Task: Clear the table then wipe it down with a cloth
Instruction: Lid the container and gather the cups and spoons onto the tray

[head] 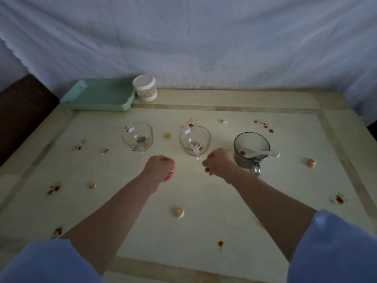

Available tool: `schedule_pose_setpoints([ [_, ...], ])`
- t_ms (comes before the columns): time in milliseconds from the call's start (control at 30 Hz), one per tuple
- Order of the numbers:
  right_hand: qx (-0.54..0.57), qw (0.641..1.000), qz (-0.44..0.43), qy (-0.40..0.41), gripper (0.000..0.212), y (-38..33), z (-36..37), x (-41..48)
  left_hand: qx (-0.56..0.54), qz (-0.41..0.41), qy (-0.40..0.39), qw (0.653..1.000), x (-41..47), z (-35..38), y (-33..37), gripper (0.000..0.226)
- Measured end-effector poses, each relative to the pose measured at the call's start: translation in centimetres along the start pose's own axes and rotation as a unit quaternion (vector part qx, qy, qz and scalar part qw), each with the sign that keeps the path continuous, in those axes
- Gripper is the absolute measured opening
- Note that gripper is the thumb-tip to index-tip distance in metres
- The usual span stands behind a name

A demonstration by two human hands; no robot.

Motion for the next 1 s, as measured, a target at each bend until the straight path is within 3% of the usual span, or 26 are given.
schedule_pose_setpoints([
  [67,0.061,0.996,0.057,-0.037,0.015,-0.4,1.6,0.9,-0.03,-0.039,0.037,0.998,1.5,-2.2,-0.6,0.023],
  [133,0.122,0.987,0.093,-0.039,0.007,-0.6,2.3,1.4,-0.07,-0.086,0.072,0.991,2.7,-3.9,-1.1,0.026],
  [233,0.18,0.975,0.124,-0.029,0.007,-0.9,3.6,2.2,-0.074,-0.08,0.129,0.986,4.8,-6.5,-1.8,0.006],
  [300,0.217,0.965,0.144,-0.017,0.009,-0.9,4.1,2.5,-0.093,-0.081,0.112,0.986,6.2,-7.4,-2.0,0.027],
  [400,0.264,0.95,0.168,0.001,0.02,-1.1,4.8,3.0,-0.163,-0.124,0.048,0.978,7.6,-7.6,-1.4,0.017],
  [467,0.284,0.944,0.165,0.034,0.024,-1.3,5.1,3.3,-0.204,-0.153,0.016,0.967,8.3,-7.3,-0.9,0.011],
  [633,0.262,0.95,0.133,0.103,0.025,-3.1,5.8,3.4,-0.289,-0.172,-0.002,0.942,9.6,-7.2,-0.8,0.028],
  [767,0.23,0.962,0.102,0.107,0.033,-7.4,6.5,3.7,-0.278,-0.155,0.013,0.948,10.2,-9.6,0.9,0.029],
  [900,0.201,0.973,0.056,0.097,0.025,-13.6,7.4,4.9,-0.244,-0.137,0.008,0.96,10.6,-14.1,3.4,0.033],
  [1000,0.208,0.973,0.037,0.088,0.026,-19.4,9.4,6.5,-0.23,-0.094,0.047,0.967,11.9,-19.0,5.5,0.029],
])
Point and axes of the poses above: each hand's wrist, its own x-axis towards the middle knuckle, its own z-axis out of the palm, y = z × x, the point moved 1 cm from there along x, towards the middle knuckle, and after that the axes turned 2 degrees about y, right-handed, at the moved point
